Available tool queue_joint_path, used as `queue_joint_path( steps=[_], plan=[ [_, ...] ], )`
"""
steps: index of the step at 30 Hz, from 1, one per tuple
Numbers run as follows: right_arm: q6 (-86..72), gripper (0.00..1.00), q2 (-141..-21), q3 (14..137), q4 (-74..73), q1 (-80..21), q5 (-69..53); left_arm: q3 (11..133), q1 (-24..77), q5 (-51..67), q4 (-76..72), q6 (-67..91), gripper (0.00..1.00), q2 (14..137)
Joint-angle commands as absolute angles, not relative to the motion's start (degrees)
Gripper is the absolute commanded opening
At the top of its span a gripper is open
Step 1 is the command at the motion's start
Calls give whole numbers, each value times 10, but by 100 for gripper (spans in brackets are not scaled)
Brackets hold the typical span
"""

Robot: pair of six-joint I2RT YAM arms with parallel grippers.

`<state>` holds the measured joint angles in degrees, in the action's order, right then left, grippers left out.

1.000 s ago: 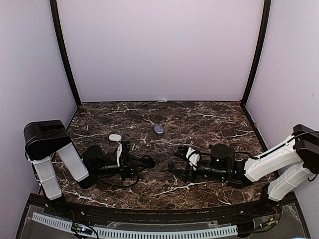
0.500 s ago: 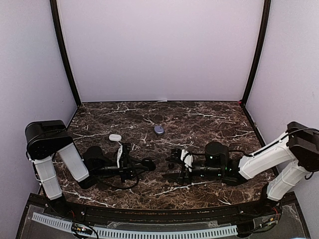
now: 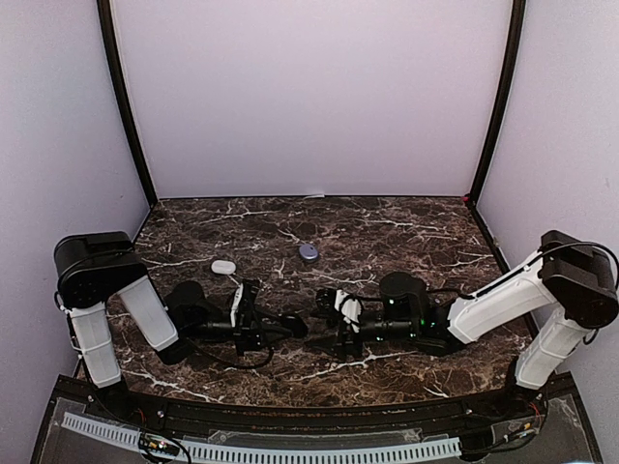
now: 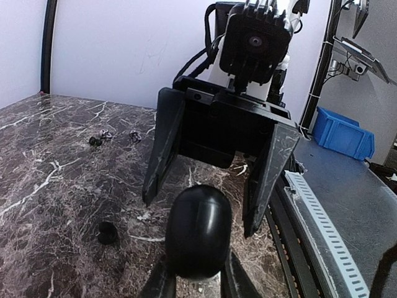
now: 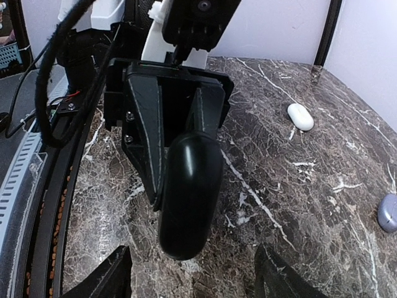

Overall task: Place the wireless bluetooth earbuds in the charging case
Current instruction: Open the charging case.

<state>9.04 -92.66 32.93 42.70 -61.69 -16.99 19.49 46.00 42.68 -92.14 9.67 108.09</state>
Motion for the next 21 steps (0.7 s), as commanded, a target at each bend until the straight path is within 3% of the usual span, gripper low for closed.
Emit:
queue_joint_path(
  steps=[1,21],
  plan=[
    [62,66,-946,354,427,-610,-184,204,466,446,-1011,87,19,1080],
    [27,63,-928,335,458,-584,-176,209,473,456,-996,73,19,1077]
  ],
)
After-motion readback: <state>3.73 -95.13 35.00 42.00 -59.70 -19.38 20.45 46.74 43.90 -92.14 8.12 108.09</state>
